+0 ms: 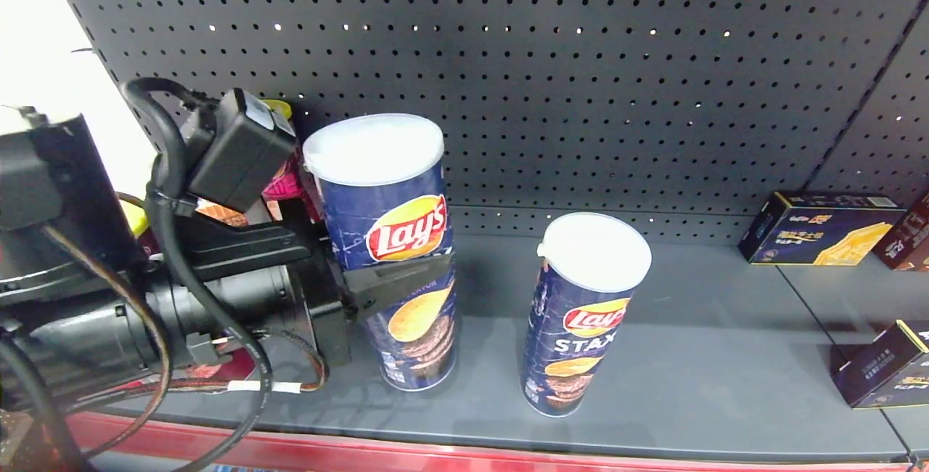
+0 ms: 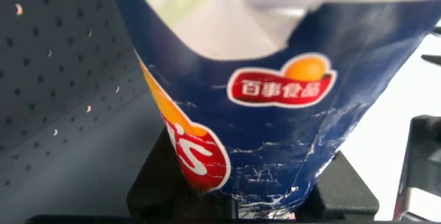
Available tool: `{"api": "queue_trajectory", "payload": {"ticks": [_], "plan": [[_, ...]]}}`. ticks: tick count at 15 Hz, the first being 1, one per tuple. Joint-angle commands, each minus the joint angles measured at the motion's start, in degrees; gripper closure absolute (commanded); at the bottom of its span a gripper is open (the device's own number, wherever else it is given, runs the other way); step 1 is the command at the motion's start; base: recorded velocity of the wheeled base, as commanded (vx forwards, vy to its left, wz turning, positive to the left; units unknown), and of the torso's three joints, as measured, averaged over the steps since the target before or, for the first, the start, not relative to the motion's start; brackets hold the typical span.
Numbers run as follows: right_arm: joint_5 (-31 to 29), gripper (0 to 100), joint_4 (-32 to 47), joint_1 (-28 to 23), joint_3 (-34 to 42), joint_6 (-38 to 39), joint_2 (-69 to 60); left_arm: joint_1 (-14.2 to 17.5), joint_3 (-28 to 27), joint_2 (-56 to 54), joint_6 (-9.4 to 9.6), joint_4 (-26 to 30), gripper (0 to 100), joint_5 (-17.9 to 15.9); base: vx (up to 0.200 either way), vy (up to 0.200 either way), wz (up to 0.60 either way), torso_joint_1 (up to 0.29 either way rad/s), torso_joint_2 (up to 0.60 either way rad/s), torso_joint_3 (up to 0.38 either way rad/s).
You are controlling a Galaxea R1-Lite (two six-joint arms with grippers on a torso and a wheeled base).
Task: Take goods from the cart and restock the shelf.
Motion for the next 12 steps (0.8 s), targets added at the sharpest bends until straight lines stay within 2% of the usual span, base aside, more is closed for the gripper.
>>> {"api": "queue_trajectory", "payload": {"ticks": [1, 3, 7, 9, 12], "plan": [[-0.02, 0, -0.02, -0.09, 0.0, -0.04, 0.08, 0.29, -0.41, 3.41, 0.04, 0.06, 100, -1.11, 0.0, 0.0, 0.0, 0.0, 0.0, 0.0], [-0.02, 0, -0.02, 0.0, 0.0, -0.04, 0.08, 2.22, -2.43, 8.07, 4.08, -0.03, 100, -1.28, 0.0, 0.0, 0.0, 0.0, 0.0, 0.0], [-0.02, 0, -0.02, -0.09, 0.0, -0.04, 0.08, 3.28, -11.48, 17.56, 4.61, -0.3, 100, -1.28, 0.0, 0.0, 0.0, 0.0, 0.0, 0.0], [-0.02, 0, -0.02, 0.0, 0.0, -0.04, 0.08, 3.1, -18.96, 23.27, 3.99, -1.61, 100, -1.28, 0.0, 0.0, 0.0, 0.0, 0.0, 0.0], [-0.02, 0, -0.02, 0.0, 0.0, -0.04, 0.08, 2.93, -23.0, 26.61, 3.73, -1.88, 100, -1.28, 0.0, 0.0, 0.0, 0.0, 0.0, 0.0]]}}
